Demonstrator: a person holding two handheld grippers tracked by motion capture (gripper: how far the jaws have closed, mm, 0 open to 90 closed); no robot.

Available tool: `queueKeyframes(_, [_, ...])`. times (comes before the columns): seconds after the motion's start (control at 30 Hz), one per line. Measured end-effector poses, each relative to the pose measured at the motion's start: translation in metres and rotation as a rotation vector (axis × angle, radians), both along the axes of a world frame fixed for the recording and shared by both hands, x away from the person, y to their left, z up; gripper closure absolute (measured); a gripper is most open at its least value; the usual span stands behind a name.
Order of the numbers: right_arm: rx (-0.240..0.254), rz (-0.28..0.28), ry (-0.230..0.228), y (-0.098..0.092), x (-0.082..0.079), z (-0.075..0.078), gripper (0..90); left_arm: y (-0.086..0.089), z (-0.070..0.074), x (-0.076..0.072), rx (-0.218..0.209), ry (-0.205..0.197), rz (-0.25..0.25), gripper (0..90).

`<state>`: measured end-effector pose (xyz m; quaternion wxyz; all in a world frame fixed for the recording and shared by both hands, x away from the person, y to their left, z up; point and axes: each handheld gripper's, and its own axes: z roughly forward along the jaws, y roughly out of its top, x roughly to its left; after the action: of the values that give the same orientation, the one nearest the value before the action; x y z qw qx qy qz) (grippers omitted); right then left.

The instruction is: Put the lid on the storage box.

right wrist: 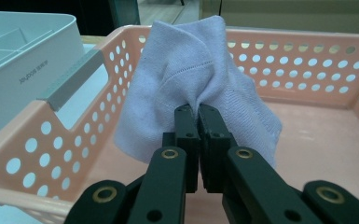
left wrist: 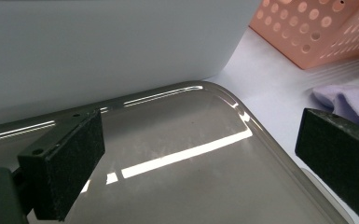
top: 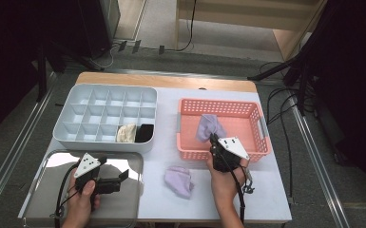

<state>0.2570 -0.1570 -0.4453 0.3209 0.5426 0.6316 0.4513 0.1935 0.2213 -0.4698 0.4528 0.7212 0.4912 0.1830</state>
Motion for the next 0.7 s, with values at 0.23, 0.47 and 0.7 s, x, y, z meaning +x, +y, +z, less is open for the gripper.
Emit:
queueKeyframes(0.23, [0.020, 0.019, -0.047, -0.002, -0.002, -0.005, 87.9, 0.000, 0.001, -0.001, 0.005, -0.012, 0.008, 1.9])
queueKeyframes(0.47, [0.044, 0.029, -0.074, -0.005, -0.007, -0.001, 87.9, -0.001, 0.001, 0.000, 0.013, -0.010, 0.020, 1.9])
queueKeyframes(0.7, [0.058, 0.043, -0.097, -0.005, -0.017, 0.006, 87.9, -0.005, 0.005, -0.002, 0.058, -0.037, 0.046, 1.9])
